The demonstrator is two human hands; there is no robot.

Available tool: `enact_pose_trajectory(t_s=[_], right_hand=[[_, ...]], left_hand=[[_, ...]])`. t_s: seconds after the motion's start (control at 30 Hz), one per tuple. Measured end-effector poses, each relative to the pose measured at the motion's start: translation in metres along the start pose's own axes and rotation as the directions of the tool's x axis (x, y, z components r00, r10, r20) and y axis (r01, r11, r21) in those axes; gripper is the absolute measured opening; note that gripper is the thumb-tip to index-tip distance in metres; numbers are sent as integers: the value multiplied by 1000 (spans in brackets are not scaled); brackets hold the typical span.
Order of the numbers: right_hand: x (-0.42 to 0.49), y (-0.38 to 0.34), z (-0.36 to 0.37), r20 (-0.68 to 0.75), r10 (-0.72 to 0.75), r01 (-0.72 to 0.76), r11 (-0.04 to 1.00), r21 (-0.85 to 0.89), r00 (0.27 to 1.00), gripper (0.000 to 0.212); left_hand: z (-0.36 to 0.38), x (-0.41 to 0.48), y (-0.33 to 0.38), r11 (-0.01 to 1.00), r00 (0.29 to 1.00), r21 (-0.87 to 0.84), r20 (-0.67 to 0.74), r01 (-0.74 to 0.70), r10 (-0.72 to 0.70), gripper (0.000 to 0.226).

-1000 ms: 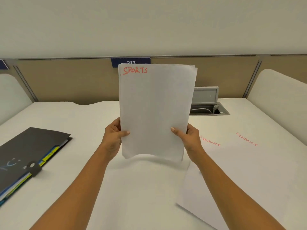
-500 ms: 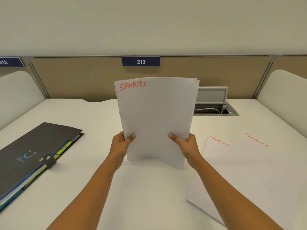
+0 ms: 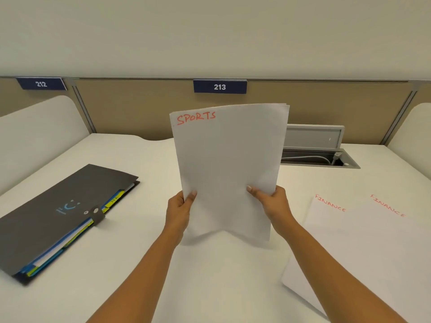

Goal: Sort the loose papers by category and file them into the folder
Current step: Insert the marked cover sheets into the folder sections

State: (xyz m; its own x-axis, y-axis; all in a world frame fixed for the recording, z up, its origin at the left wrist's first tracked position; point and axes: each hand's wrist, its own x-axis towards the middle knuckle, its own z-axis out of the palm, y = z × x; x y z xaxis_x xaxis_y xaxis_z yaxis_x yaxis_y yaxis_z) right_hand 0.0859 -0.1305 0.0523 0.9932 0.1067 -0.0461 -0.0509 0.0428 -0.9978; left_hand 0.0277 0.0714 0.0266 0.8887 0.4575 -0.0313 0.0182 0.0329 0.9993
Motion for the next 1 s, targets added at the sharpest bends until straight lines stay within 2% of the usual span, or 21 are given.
enact_pose_trajectory(t_s=[0.1, 0.17, 0.23, 0.33, 0.53, 0.7, 0.83, 0.93, 1.0], right_hand=[[2, 0, 18, 72, 51, -50, 999, -14, 996, 23], [1, 5, 33, 114, 96, -94, 995, -16, 989, 22], [-1, 10, 47, 138, 136, -135, 991, -22, 981, 21], [-4, 18, 68, 158, 183, -182, 983, -25, 970, 21], [-11, 26, 109, 197, 211, -201, 977, -67, 958, 22], [-9, 31, 131, 177, 252, -250, 968, -35, 952, 29], [-9, 37, 145, 190, 324, -322, 946, -39, 927, 35], [-11, 40, 152, 197, 374, -372, 927, -46, 906, 36], [-11, 42, 159, 202, 395, -399, 917, -25, 896, 38]], left_hand=[[-20, 2, 0, 970, 982, 238, -162, -53, 93, 29], [-36, -1, 1, 906, 956, 419, -239, -58, 172, 40], [-51, -6, 3, 814, 936, 581, -278, -16, 217, 43], [-75, -11, 3, 689, 922, 718, -324, 94, 212, 44], [-118, -22, 0, 483, 900, 849, -363, 213, 241, 54], [-177, -26, 1, 465, 848, 853, -415, 237, 329, 49], [-223, -25, 7, 532, 788, 816, -474, 226, 392, 30], [-246, -17, 1, 526, 820, 830, -425, 184, 383, 17], [-259, -8, -6, 504, 877, 846, -367, 175, 311, 25]])
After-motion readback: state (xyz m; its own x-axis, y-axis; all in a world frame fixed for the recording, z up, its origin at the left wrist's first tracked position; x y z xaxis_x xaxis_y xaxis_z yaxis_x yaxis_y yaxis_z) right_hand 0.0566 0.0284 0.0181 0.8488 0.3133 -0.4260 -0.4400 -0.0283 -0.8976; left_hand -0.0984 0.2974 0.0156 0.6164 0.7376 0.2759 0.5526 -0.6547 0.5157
